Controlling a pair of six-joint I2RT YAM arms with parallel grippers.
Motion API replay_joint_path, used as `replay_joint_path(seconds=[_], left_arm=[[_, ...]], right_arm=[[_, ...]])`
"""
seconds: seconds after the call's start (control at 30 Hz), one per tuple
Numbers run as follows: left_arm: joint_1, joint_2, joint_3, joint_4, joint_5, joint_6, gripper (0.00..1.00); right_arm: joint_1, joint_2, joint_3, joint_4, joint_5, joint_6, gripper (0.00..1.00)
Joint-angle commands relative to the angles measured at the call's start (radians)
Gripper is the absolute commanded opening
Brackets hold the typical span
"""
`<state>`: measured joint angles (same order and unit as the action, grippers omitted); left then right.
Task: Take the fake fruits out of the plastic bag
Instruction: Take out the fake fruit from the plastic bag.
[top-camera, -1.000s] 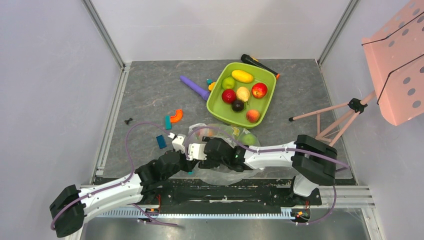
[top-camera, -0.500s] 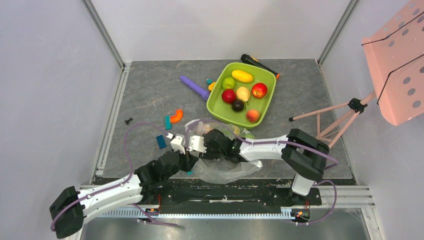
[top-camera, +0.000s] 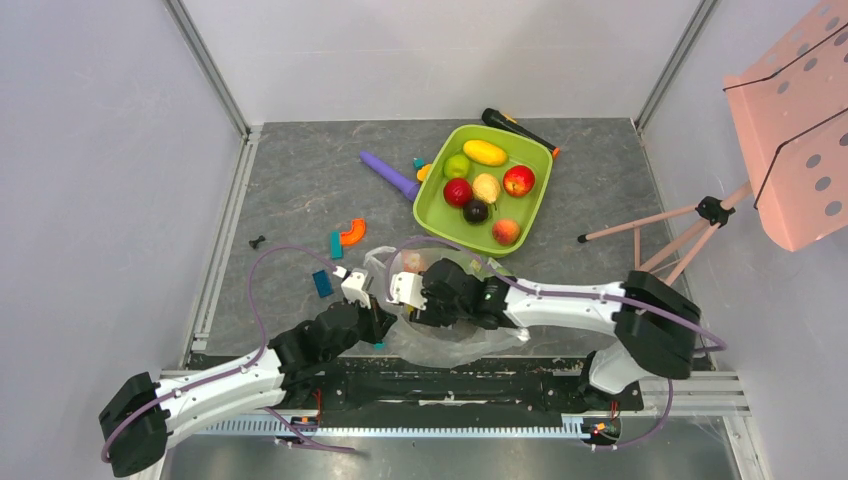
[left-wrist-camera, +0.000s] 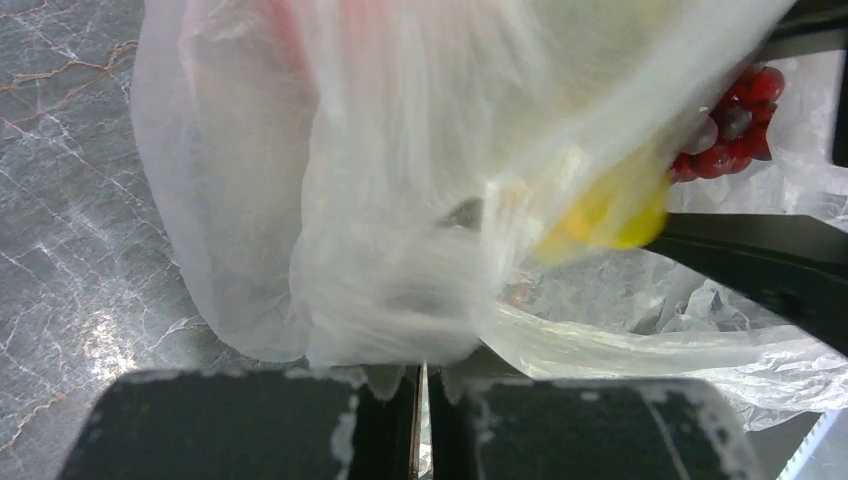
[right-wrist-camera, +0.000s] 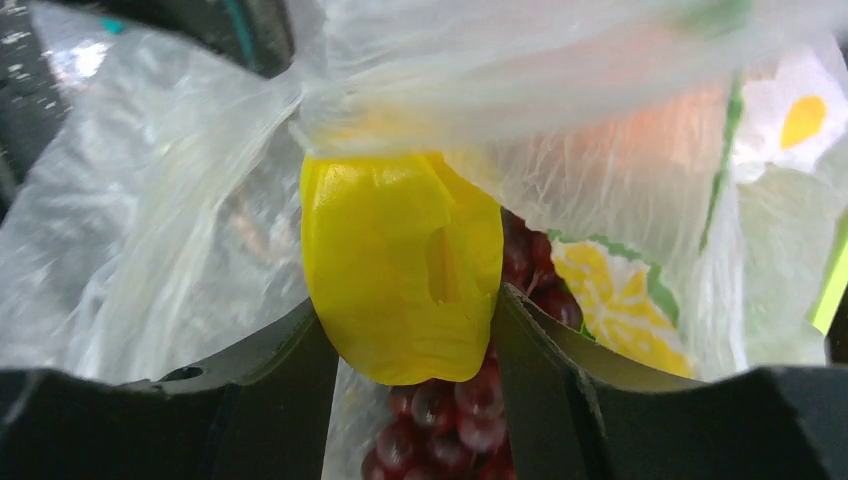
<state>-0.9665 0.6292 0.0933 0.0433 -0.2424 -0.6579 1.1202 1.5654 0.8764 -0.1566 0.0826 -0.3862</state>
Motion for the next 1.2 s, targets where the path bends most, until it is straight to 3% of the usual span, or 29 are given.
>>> replay_joint_path(seconds=[0.0, 0.3, 0.57, 0.8, 1.07, 1.17], left_arm=[[-0.005, -0.002, 0.007, 0.029, -0.011, -0.005, 0.07], [-0.004, 0.003, 0.008, 0.029, -0.008, -0.006, 0.07], [-0.005, 0.009, 0.009, 0.029, -0.006, -0.008, 0.07], [-0.004, 0.013, 0.011, 0.029, -0.005, -0.007, 0.07], [-0.005, 0.013, 0.011, 0.029, -0.006, -0.009, 0.07], [-0.004, 0.013, 0.011, 0.029, -0.006, -0.009, 0.07]], right_arm=[[0.013, -0.121, -0.036, -0.07, -0.07, 0.052, 0.43], [0.018, -0.289, -0.077, -0.126, -0.148, 0.092, 0.43], [0.017, -0.42, -0.062, -0.101, -0.118, 0.162, 0.44], [-0.004, -0.44, 0.017, -0.074, -0.13, 0.216, 0.45], [-0.23, -0.416, 0.079, 0.02, -0.286, 0.336, 0.46], [-0.299, -0.398, 0.111, 0.043, -0.271, 0.398, 0.49]])
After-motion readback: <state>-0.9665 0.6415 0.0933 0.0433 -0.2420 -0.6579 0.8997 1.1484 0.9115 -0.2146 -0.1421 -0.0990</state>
